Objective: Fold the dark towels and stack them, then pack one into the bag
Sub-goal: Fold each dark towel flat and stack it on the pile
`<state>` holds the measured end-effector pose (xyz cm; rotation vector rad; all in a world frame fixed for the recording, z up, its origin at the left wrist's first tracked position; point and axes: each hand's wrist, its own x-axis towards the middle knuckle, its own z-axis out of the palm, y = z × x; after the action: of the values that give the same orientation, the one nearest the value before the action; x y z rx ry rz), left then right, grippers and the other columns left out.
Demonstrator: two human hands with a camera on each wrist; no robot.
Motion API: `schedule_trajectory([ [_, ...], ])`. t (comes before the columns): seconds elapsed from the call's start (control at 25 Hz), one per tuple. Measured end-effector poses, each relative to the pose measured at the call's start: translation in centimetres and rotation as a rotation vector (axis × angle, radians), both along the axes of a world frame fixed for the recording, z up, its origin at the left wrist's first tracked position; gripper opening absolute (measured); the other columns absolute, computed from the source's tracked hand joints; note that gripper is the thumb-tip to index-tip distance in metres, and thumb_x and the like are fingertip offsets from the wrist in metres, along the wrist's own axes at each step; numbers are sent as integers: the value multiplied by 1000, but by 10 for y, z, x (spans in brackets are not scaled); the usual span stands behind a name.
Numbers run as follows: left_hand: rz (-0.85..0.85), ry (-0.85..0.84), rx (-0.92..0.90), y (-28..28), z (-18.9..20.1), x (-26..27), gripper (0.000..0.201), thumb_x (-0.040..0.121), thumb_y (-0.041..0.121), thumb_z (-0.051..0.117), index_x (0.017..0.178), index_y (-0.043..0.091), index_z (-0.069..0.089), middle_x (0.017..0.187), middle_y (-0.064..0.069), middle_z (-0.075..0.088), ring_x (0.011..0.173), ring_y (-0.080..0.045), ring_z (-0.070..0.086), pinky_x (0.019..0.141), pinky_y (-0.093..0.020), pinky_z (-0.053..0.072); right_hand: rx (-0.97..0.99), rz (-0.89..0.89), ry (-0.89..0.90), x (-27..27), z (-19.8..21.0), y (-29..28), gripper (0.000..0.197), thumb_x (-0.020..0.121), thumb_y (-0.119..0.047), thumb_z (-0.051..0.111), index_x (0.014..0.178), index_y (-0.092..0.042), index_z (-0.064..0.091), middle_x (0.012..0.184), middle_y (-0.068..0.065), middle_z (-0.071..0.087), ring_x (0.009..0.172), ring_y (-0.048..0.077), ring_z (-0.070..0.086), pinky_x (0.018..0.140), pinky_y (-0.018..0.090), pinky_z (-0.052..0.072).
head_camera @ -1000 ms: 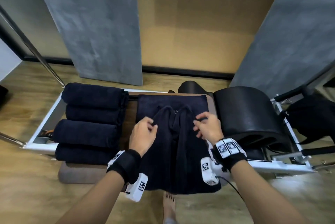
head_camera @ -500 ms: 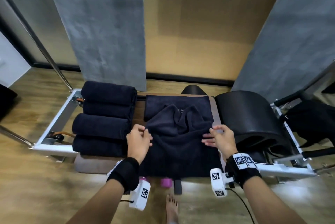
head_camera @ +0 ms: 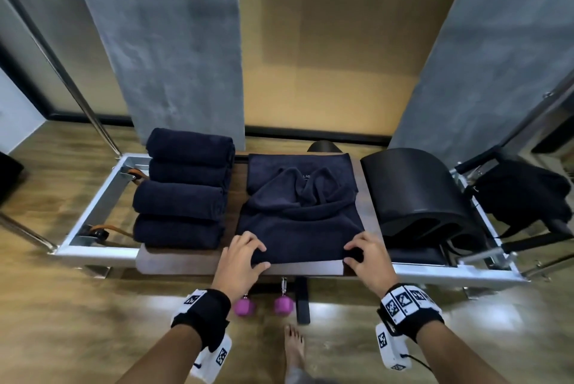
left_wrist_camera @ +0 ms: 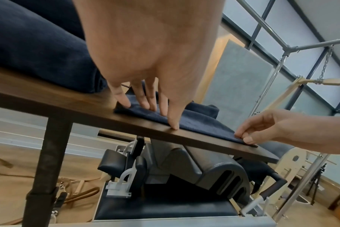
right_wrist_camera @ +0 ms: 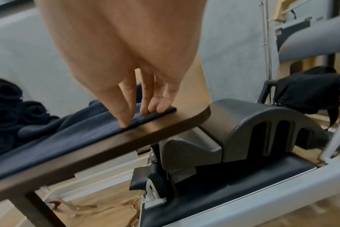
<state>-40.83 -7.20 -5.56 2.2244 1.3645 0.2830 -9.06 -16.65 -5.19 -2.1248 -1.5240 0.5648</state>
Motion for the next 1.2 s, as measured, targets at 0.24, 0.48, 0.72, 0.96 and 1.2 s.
schedule_trajectory([
  [0.24,61,-15,77,-13,9,1,1,103,27,65,103,28,64,109,13,55,113,-16,53,91,-37,39,100,19,-115,-5,1,-15,4,92,-12,76,94,-15,73,99,-6,59,92,15,59,84,28,47],
  [0.48,149,-261,120,7,39,21,7,112,32,41,108,38,42,103,13,61,95,-12,58,90,-40,37,136,51,74,13,38,0,11,105,-17,54,105,-28,52,89,2,63,74,23,61,74,43,53],
  [0.72,199,-465,23,70,66,40,28,103,27,66,122,30,46,108,6,56,99,-12,56,86,-32,48,257,24,244,70,81,61,32,94,-1,70,115,-26,72,96,-6,70,97,14,67,89,26,52],
  [0.96,477,-695,86,145,68,74,22,101,0,61,103,22,63,96,8,68,93,3,65,83,-14,48,292,-66,285,117,90,155,22,91,2,73,100,-16,80,97,-6,79,96,7,72,88,23,49],
  [1.2,807,-595,47,219,50,119,9,103,11,60,94,8,63,88,-12,69,85,-30,62,78,-32,43,260,-173,230,140,70,243,18,86,-13,82,75,-25,76,75,-13,74,79,-1,70,77,15,50],
])
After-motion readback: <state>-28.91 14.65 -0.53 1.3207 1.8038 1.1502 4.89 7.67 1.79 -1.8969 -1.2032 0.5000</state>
